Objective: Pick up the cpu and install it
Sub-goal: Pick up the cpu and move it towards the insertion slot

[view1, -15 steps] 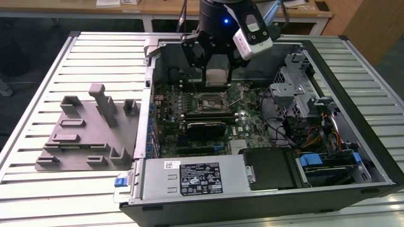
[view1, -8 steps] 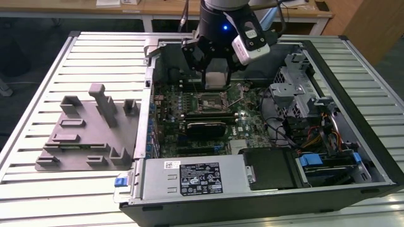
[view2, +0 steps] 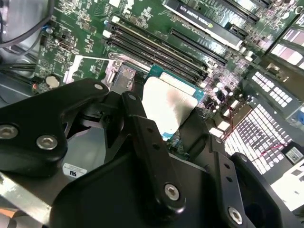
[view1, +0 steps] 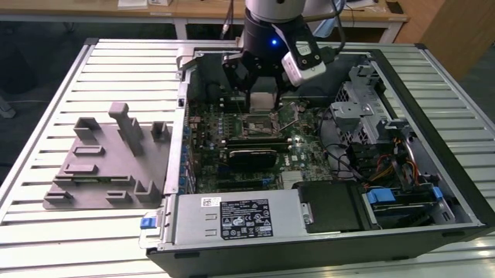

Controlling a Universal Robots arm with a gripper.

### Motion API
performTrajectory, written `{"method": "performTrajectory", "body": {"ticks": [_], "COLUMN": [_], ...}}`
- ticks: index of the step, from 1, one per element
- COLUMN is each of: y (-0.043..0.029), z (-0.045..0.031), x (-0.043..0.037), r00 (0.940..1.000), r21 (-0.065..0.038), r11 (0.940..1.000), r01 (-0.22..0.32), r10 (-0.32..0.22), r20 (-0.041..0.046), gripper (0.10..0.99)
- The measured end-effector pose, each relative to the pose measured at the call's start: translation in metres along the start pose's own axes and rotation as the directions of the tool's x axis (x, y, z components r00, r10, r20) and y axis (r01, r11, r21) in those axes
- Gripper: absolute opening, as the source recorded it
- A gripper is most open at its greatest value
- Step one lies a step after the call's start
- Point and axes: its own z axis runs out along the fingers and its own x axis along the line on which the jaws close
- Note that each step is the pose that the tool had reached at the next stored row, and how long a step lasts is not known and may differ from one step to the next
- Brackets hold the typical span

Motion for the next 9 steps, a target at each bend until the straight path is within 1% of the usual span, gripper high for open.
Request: {"method": "performTrajectory", "body": {"ticks": [9], "y": [0.0081], "z": [0.0168], "x": [0.0], "r00": [0.9999], "r21": [0.001], "r11": [1.0], "r01": [-0.001], "r10": [0.001], "r20": [-0.0158], "gripper": [0.545]}}
